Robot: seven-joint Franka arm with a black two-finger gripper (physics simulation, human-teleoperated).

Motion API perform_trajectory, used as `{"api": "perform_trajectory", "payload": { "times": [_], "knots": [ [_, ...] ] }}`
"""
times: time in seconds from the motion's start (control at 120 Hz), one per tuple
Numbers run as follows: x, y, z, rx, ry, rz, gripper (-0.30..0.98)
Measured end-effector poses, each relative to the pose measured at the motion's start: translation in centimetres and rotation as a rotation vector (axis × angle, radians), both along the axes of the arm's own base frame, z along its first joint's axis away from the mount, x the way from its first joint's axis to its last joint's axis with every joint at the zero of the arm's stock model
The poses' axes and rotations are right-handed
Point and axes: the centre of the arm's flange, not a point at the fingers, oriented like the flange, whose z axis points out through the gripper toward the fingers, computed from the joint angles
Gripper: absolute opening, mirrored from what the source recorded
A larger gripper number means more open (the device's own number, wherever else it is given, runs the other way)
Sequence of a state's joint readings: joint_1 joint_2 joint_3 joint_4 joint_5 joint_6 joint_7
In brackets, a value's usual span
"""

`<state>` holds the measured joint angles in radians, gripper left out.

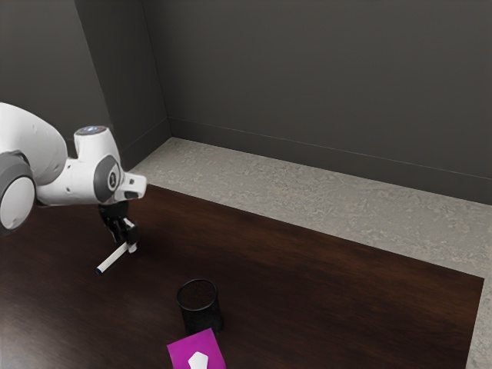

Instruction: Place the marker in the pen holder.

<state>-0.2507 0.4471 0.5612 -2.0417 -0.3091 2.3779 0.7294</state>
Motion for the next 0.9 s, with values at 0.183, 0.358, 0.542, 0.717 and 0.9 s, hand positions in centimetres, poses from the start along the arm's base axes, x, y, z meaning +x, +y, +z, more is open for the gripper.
{"api": "perform_trajectory", "payload": {
  "times": [0.183,0.358,0.542,0.717,0.9],
  "knots": [
    [-0.2,0.1,-0.2,-0.005,0.001,-0.023,0.17],
    [-0.4,0.0,-0.6,-0.006,0.009,-0.039,-0.01],
    [0.5,-0.9,2.3,-0.007,-0.047,-0.067,-0.07],
    [1.2,-11.3,13.3,-0.091,-0.246,-0.230,-0.10],
    [-2.5,-20.6,16.8,-0.196,-0.320,-0.364,-0.10]
  ]
}}
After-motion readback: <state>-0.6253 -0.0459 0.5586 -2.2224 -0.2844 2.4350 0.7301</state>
